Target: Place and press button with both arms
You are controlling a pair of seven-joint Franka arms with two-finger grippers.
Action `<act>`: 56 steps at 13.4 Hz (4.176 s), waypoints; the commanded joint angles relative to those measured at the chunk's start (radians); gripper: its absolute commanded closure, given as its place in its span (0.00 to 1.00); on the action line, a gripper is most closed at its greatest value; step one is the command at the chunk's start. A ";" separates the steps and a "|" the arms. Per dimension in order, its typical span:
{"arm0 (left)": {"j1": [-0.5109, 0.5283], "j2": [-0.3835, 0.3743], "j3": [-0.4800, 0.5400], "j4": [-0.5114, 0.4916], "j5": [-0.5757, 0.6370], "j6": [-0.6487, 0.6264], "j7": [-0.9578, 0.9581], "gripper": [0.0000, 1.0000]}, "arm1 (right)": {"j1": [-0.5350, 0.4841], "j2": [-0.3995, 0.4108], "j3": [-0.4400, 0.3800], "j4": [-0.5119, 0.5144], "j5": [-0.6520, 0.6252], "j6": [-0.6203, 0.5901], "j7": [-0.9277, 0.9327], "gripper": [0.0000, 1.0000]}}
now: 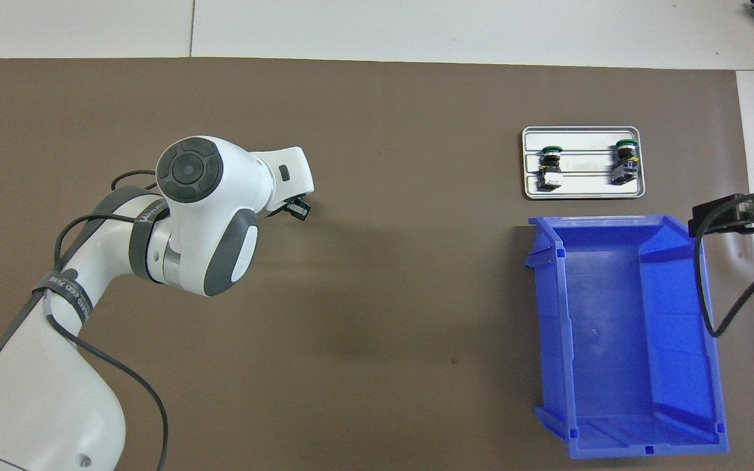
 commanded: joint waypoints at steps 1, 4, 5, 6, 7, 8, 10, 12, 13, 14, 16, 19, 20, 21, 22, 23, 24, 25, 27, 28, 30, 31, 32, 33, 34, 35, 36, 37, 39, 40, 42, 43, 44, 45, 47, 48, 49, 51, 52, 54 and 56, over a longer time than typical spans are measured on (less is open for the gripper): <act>-0.005 0.029 0.014 0.048 0.027 -0.038 -0.018 1.00 | -0.006 -0.013 0.002 -0.005 0.029 -0.014 -0.021 0.00; 0.035 -0.063 0.017 0.072 0.025 -0.151 -0.019 1.00 | -0.006 -0.013 0.002 -0.005 0.028 -0.014 -0.021 0.00; 0.064 -0.092 0.018 0.072 0.027 -0.202 -0.019 1.00 | -0.006 -0.013 0.002 -0.005 0.029 -0.014 -0.021 0.00; 0.095 -0.115 0.021 0.069 0.027 -0.249 -0.021 1.00 | -0.006 -0.013 0.002 -0.005 0.029 -0.014 -0.021 0.00; 0.142 -0.144 0.020 0.069 0.027 -0.292 -0.016 1.00 | -0.006 -0.013 0.002 -0.005 0.028 -0.014 -0.023 0.00; 0.176 -0.160 0.021 0.067 0.027 -0.297 -0.025 1.00 | -0.006 -0.013 0.002 -0.005 0.029 -0.014 -0.023 0.00; 0.238 -0.199 0.023 0.059 0.029 -0.363 -0.016 0.63 | -0.006 -0.013 0.002 -0.005 0.029 -0.014 -0.023 0.00; 0.307 -0.221 0.023 0.052 0.030 -0.418 0.011 0.01 | -0.006 -0.013 0.002 -0.005 0.028 -0.014 -0.023 0.00; 0.331 -0.232 0.023 0.052 0.032 -0.455 0.011 0.00 | -0.006 -0.013 0.002 -0.005 0.029 -0.014 -0.023 0.00; 0.357 -0.245 0.023 0.052 0.032 -0.481 0.013 0.00 | -0.006 -0.013 0.002 -0.005 0.029 -0.014 -0.021 0.00; 0.388 -0.288 0.023 0.052 0.030 -0.506 0.011 0.00 | -0.006 -0.013 0.002 -0.005 0.029 -0.014 -0.021 0.00; 0.419 -0.344 0.025 0.067 0.032 -0.569 0.013 0.00 | -0.006 -0.013 0.002 -0.005 0.029 -0.014 -0.021 0.00; 0.419 -0.345 0.025 0.088 0.033 -0.592 0.013 0.00 | -0.006 -0.013 0.002 -0.005 0.028 -0.014 -0.021 0.00; 0.419 -0.342 0.025 0.125 0.033 -0.625 0.013 0.00 | -0.006 -0.013 0.002 -0.005 0.028 -0.014 -0.021 0.00; 0.420 -0.330 0.023 0.175 0.035 -0.673 0.013 0.00 | -0.006 -0.013 0.002 -0.005 0.028 -0.014 -0.023 0.00; 0.422 -0.319 0.023 0.234 0.042 -0.726 0.013 0.00 | -0.006 -0.013 0.002 -0.005 0.029 -0.014 -0.021 0.00; 0.419 -0.298 0.023 0.283 0.071 -0.768 0.014 0.00 | -0.006 -0.013 0.002 -0.005 0.028 -0.014 -0.023 0.00; 0.411 -0.280 0.020 0.330 0.090 -0.811 0.014 0.00 | -0.006 -0.013 0.002 -0.005 0.028 -0.014 -0.023 0.00; 0.408 -0.261 0.018 0.374 0.076 -0.850 0.008 0.00 | -0.006 -0.013 0.002 -0.005 0.029 -0.014 -0.023 0.00; 0.405 -0.270 0.018 0.365 0.076 -0.836 -0.005 0.00 | -0.006 -0.013 0.002 -0.005 0.029 -0.014 -0.023 0.00; 0.407 -0.272 0.018 0.361 0.075 -0.833 -0.013 0.00 | -0.006 -0.013 0.002 -0.005 0.028 -0.014 -0.023 0.00; 0.410 -0.273 0.018 0.361 0.075 -0.833 -0.013 0.00 | -0.006 -0.013 0.002 -0.005 0.028 -0.014 -0.021 0.00; 0.411 -0.275 0.018 0.360 0.076 -0.833 -0.012 0.00 | -0.006 -0.013 0.002 -0.005 0.028 -0.014 -0.021 0.00; 0.410 -0.275 0.020 0.361 0.076 -0.831 -0.013 0.00 | -0.006 -0.013 0.002 -0.005 0.029 -0.014 -0.023 0.00; 0.408 -0.275 0.021 0.363 0.078 -0.830 -0.013 0.00 | -0.006 -0.013 0.002 -0.005 0.029 -0.014 -0.023 0.00; 0.408 -0.273 0.022 0.366 0.079 -0.828 -0.013 0.00 | -0.006 -0.013 0.002 -0.005 0.029 -0.014 -0.023 0.00; 0.407 -0.273 0.022 0.363 0.079 -0.825 -0.015 0.00 | -0.006 -0.013 0.002 -0.005 0.029 -0.014 -0.021 0.00; 0.405 -0.275 0.022 0.362 0.082 -0.827 -0.021 0.00 | -0.006 -0.013 0.002 -0.005 0.028 -0.014 -0.023 0.00; 0.420 -0.290 0.012 0.362 0.078 -0.845 -0.025 0.00 | -0.006 -0.013 0.002 -0.005 0.028 -0.014 -0.023 0.00; 0.420 -0.295 0.009 0.360 0.076 -0.850 -0.025 0.00 | -0.006 -0.013 0.002 -0.005 0.029 -0.014 -0.023 0.00; 0.434 -0.302 -0.017 0.358 0.076 -0.856 -0.027 0.00 | -0.006 -0.013 0.002 -0.005 0.028 -0.014 -0.021 0.00; 0.463 -0.308 -0.046 0.354 0.076 -0.857 -0.027 0.00 | -0.006 -0.013 0.002 -0.005 0.028 -0.014 -0.023 0.00; 0.492 -0.319 -0.078 0.340 0.078 -0.856 -0.029 0.00 | -0.004 -0.013 0.004 -0.005 0.028 -0.019 -0.024 0.00; 0.502 -0.331 -0.086 0.322 0.078 -0.856 -0.030 0.00 | -0.003 -0.024 0.008 -0.008 0.028 -0.035 -0.028 0.00; 0.502 -0.351 -0.086 0.296 0.078 -0.856 -0.035 0.00 | 0.009 -0.023 0.013 -0.026 0.035 0.047 -0.028 0.00; 0.502 -0.350 -0.086 0.294 0.078 -0.857 -0.035 0.00 | 0.073 -0.006 0.013 -0.029 0.037 0.073 -0.015 0.00; 0.502 -0.345 -0.084 0.296 0.078 -0.865 -0.035 0.00 | 0.125 0.023 0.013 -0.031 0.038 0.118 0.023 0.00; 0.497 -0.345 -0.086 0.291 0.079 -0.868 -0.039 0.00 | 0.224 0.092 0.015 -0.038 0.058 0.233 0.165 0.00; 0.499 -0.347 -0.086 0.285 0.079 -0.853 -0.038 0.00 | 0.261 0.143 0.015 -0.023 0.092 0.289 0.220 0.00; 0.499 -0.348 -0.084 0.280 0.079 -0.853 -0.038 0.00 | 0.354 0.254 0.015 0.014 0.109 0.409 0.367 0.00; 0.500 -0.348 -0.083 0.280 0.079 -0.854 -0.038 0.00 | 0.449 0.367 0.015 0.079 0.095 0.492 0.498 0.00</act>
